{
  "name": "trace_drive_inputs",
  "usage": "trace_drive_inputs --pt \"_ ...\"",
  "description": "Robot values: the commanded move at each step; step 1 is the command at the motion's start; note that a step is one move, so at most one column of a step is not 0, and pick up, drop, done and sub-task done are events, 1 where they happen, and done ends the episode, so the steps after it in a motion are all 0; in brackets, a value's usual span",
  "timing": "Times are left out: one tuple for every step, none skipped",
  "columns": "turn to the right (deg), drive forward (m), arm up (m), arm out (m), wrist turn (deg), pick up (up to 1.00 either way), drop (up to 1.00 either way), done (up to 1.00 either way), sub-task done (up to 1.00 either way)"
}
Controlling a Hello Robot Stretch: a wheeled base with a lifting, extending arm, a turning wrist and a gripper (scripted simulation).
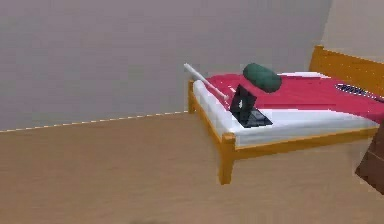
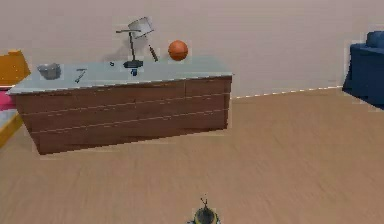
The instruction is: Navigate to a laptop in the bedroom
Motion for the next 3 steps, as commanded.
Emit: trace_drive_inputs --pt "-9.0 0.00 0.00 0.00 0.0 0.00 0.00 0.00 0.00" --pt "0.0 0.05 0.00 0.00 0.0 0.00 0.00 0.00 0.00" --pt "12.0 0.00 0.00 0.00 0.0 0.00 0.00 0.00 0.00"
